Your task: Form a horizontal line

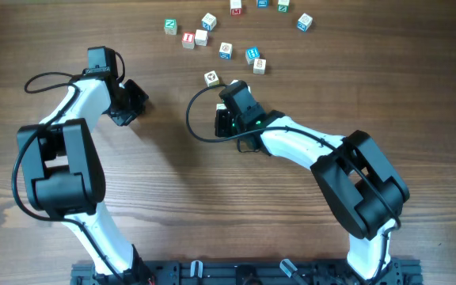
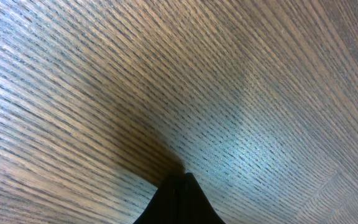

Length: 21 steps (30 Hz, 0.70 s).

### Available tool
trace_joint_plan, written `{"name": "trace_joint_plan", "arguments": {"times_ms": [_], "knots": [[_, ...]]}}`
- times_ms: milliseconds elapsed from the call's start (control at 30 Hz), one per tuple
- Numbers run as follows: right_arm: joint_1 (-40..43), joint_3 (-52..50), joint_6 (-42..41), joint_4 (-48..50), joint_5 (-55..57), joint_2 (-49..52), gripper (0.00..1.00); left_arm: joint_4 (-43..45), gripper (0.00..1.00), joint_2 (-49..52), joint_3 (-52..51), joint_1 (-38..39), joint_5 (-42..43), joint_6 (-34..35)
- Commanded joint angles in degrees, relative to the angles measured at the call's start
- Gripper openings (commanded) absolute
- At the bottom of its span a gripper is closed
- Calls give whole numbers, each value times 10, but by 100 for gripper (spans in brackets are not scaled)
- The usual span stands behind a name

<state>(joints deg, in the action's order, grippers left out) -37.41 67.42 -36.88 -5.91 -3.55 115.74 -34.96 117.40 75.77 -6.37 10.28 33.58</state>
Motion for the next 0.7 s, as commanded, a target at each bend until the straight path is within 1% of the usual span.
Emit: {"name": "trace_joint_plan", "arguments": {"times_ms": [0,400,667], "knots": [[0,-2,-5,8,20,12,5,-20,4,53,-39,-5,-84,6],[0,-2,-6,21,14,20,5,-20,4,53,-39,-5,-84,5],[0,-2,-5,9,-2,19,4,-20,4,53,-39,-5,-84,6]]}}
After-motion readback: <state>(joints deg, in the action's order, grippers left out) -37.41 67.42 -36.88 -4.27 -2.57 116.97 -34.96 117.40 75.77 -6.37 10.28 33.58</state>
